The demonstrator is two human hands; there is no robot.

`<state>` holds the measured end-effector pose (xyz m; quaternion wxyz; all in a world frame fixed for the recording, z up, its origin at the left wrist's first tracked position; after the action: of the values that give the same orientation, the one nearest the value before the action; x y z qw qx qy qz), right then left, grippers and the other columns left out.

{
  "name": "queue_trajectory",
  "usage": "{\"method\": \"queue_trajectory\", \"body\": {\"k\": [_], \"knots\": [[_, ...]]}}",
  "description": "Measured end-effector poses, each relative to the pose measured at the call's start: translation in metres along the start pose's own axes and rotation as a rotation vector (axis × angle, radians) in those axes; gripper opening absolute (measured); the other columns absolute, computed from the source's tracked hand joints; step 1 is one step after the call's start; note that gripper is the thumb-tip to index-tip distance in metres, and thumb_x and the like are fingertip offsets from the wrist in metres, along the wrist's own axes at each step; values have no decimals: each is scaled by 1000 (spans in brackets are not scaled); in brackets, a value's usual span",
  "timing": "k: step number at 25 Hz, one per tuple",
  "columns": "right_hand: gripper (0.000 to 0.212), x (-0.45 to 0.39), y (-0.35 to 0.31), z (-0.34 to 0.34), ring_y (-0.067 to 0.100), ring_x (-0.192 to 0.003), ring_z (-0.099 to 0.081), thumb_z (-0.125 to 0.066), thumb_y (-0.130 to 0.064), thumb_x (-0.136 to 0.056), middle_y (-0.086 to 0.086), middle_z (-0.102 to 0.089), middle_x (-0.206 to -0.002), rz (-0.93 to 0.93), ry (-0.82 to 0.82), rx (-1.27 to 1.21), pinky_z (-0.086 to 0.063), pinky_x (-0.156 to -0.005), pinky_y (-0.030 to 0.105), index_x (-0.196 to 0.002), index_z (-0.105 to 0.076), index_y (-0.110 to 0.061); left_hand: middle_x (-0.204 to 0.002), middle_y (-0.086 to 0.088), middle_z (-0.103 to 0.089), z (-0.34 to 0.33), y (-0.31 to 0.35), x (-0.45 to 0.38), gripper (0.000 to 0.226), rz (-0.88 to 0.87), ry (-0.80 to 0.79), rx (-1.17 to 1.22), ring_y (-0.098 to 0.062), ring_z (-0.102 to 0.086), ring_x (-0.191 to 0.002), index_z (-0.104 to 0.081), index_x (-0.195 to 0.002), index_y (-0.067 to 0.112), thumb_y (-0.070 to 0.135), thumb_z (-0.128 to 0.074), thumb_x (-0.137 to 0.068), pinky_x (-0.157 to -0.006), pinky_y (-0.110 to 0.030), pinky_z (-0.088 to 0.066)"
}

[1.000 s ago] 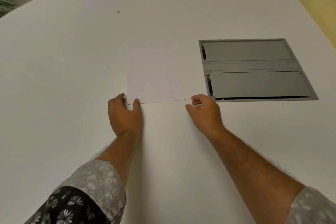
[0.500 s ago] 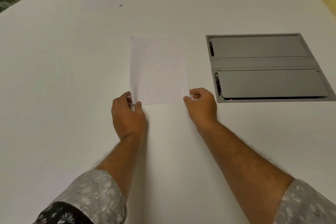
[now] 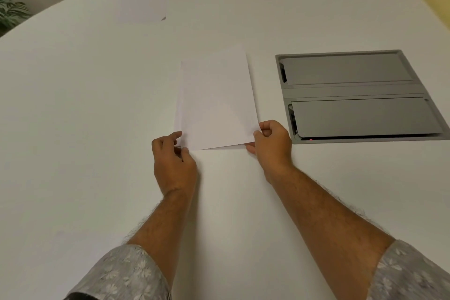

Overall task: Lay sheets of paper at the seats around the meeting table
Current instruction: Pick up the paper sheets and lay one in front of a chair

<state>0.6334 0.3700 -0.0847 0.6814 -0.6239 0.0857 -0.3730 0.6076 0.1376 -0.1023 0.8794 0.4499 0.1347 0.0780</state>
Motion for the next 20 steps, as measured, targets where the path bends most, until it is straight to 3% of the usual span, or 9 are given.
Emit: {"method": "queue_trajectory", "body": {"k": [4, 7, 11, 16, 20], "knots": [[29, 6, -8, -2, 21, -75, -80, -53, -1, -104, 8, -69, -115, 29, -21, -69, -68, -76, 39, -96, -60, -28, -110, 20, -53, 3, -1, 2, 42, 42, 16, 116, -7, -63, -87, -60, -119, 37, 7, -58, -89, -72, -5, -45], [26, 15, -22, 6, 21, -74, -80, -52, -3, -105, 9, -70, -113, 72, -47, -137, -67, -76, 38, -99, -62, -26, -103, 14, -56, 8, -1, 3, 28, 42, 47, 251, -9, -60, -78, -57, -116, 35, 27, -60, -90, -71, -11, -47], [19, 41, -36, 49, 22, -92, -79, -55, -7, -106, 6, -75, -113, 150, -38, -219, -66, -77, 33, -111, -66, -21, -86, 3, -62, 8, -5, 0, 12, 55, 43, 295, -19, -62, -72, -55, -105, 40, 37, -56, -94, -70, -27, -52], [22, 101, -43, 142, 13, -92, -78, -56, -8, -107, -11, -79, -103, 208, 50, -233, -65, -75, 28, -110, -68, -26, -89, 0, -68, 22, 6, 3, 5, 158, -162, 336, -31, -69, -82, -61, -97, 32, 35, -58, -93, -82, -47, -57], [21, 153, -31, 204, 16, -94, -78, -55, -8, -108, -7, -80, -105, 167, 148, -251, -65, -78, 31, -108, -69, -23, -98, -14, -68, 26, 50, 51, 21, 457, -393, 497, -32, -66, -81, -64, -106, 16, 34, -52, -105, -66, -38, -55]]}}
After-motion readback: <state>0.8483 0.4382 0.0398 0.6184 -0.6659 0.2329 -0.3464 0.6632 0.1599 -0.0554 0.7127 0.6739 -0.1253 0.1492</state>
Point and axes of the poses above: each hand's wrist, its own x-axis away from the middle knuckle, its own z-axis out of the back of the hand, y = z × x, the point moved 3 cm from there along -x, towards the middle knuckle
